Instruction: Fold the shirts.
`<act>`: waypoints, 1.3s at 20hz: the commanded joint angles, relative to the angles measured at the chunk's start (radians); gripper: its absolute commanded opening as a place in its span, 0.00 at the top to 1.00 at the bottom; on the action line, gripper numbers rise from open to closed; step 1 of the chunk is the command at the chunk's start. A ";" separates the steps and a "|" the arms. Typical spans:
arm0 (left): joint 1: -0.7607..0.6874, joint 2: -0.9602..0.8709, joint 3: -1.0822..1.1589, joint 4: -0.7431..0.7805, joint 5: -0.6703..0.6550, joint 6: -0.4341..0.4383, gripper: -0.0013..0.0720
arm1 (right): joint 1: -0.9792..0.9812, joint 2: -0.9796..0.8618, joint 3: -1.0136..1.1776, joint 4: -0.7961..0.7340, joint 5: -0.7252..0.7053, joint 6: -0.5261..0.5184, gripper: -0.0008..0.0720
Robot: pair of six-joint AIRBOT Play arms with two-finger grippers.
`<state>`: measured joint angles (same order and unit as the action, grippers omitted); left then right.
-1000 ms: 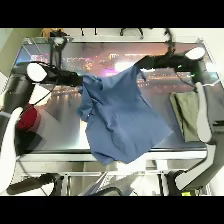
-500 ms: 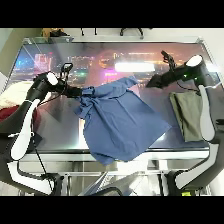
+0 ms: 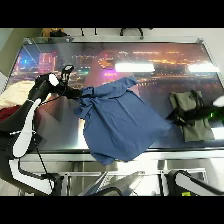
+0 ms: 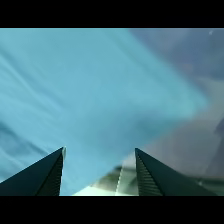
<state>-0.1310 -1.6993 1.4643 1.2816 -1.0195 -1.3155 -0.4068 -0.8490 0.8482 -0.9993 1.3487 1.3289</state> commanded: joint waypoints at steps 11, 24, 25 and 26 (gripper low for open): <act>0.001 -0.001 0.000 0.000 0.005 -0.001 0.95 | -0.040 -0.006 -0.294 0.057 -0.245 -0.043 0.31; 0.000 -0.001 0.000 0.000 -0.001 -0.001 0.95 | -0.038 -0.132 -0.255 0.509 -0.221 -0.449 0.96; 0.000 -0.001 0.000 0.000 -0.001 -0.001 0.95 | -0.033 -0.117 -0.228 0.563 -0.189 -0.479 0.96; 0.000 -0.001 0.000 0.001 -0.001 -0.001 0.95 | -0.019 -0.102 -0.191 0.607 -0.159 -0.491 0.96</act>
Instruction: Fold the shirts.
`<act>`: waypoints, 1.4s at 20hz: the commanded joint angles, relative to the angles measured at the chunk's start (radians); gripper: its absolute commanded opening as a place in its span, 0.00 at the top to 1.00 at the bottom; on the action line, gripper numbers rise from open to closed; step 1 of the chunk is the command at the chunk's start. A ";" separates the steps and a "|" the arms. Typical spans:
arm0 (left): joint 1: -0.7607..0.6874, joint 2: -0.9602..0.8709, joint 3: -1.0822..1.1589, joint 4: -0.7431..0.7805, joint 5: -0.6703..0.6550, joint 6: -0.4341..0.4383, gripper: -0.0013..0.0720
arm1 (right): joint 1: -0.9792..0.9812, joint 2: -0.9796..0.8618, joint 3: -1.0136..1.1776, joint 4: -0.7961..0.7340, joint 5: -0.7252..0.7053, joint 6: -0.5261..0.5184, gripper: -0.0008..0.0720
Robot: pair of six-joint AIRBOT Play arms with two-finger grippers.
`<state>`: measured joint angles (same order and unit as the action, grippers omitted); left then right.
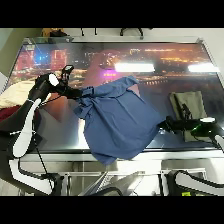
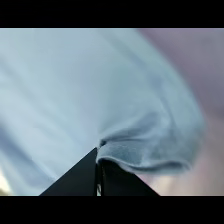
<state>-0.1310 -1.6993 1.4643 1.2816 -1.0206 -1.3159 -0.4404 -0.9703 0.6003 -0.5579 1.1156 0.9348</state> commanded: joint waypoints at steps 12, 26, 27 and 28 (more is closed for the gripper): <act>0.000 0.000 0.000 0.000 -0.029 -0.001 0.95 | 0.268 -0.147 0.472 0.059 -0.171 -0.164 0.96; -0.011 0.000 0.000 -0.001 -0.081 -0.001 0.95 | 0.006 -0.602 0.939 0.064 -0.011 -0.048 0.52; -0.012 -0.001 0.000 -0.001 -0.086 -0.001 0.95 | 0.006 -0.563 0.939 0.061 0.068 -0.047 0.52; -0.013 0.000 0.000 0.000 -0.090 -0.001 0.95 | 0.008 -0.517 0.938 0.046 0.158 -0.036 0.52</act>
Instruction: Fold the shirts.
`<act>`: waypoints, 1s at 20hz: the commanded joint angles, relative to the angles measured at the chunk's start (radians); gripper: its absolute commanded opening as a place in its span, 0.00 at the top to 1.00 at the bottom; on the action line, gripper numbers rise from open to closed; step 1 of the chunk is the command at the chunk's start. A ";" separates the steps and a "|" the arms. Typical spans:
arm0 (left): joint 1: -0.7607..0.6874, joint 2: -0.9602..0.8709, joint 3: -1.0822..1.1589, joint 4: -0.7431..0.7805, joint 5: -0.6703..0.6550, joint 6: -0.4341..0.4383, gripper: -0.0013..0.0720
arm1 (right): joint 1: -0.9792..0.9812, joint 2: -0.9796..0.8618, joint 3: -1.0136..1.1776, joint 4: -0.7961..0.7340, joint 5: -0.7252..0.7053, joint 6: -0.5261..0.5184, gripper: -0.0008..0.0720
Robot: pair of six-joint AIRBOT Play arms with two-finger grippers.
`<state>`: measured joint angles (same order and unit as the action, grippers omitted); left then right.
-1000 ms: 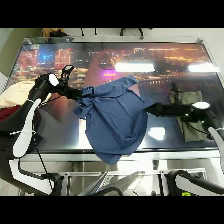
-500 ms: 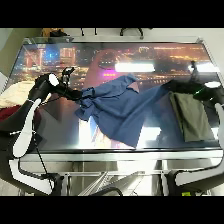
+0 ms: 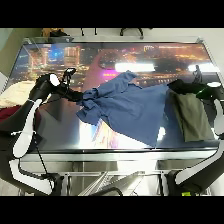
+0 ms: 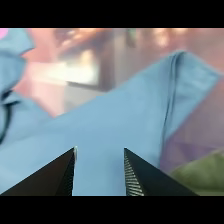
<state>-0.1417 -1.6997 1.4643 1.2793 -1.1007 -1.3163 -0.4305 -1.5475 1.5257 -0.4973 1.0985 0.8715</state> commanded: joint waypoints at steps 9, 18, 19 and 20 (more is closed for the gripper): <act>-0.011 0.000 0.000 0.001 -0.014 -0.001 0.95 | 0.091 0.662 -0.816 -0.023 0.111 0.075 0.53; -0.011 0.000 0.000 0.002 -0.014 -0.001 0.95 | 0.171 0.784 -1.176 -0.024 -0.015 0.111 0.47; -0.011 0.000 0.000 0.002 -0.014 -0.001 0.95 | 0.198 0.784 -1.176 -0.024 -0.048 0.118 0.47; -0.011 0.000 0.000 0.002 -0.014 -0.001 0.95 | 0.221 0.784 -1.176 -0.027 -0.079 0.129 0.47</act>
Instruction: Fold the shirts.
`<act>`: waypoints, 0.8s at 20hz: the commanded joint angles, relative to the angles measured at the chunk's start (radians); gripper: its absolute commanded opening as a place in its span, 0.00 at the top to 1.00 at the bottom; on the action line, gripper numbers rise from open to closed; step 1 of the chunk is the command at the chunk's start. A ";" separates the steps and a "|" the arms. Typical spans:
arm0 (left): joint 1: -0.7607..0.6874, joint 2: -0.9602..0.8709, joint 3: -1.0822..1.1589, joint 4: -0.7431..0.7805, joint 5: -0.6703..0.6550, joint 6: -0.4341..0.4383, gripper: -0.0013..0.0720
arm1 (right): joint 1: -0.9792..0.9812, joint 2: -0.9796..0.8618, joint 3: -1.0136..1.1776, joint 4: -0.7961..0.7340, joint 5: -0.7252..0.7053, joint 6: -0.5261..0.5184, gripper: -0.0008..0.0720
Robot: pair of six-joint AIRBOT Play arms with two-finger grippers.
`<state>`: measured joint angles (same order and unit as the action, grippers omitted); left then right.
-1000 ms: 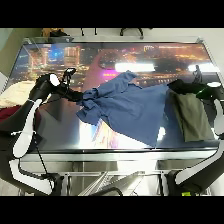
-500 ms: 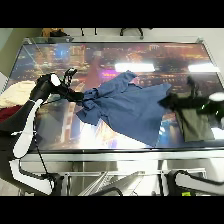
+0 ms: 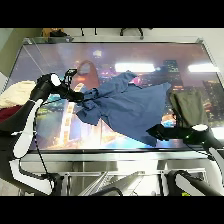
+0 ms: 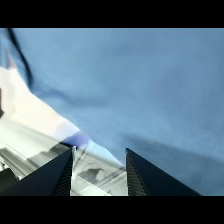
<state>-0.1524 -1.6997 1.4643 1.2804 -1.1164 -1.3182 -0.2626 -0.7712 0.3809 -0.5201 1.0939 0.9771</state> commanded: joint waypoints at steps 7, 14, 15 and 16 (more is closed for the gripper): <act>-0.001 0.000 0.000 0.002 0.001 0.001 0.95 | 0.119 -0.066 -0.033 -0.040 -0.122 0.046 0.47; 0.002 0.000 0.000 0.004 0.002 0.002 0.95 | -0.031 0.025 0.090 -0.150 0.075 0.143 0.47; 0.002 0.000 0.000 0.004 0.002 0.002 0.95 | -0.080 0.044 0.093 -0.197 0.095 0.166 0.47; 0.002 0.000 0.000 0.003 0.002 0.002 0.95 | -0.129 0.061 0.093 -0.249 0.115 0.186 0.47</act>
<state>-0.1516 -1.6997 1.4643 1.2827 -1.1160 -1.3163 -0.2855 -0.7544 0.4477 -0.6472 1.1290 1.1019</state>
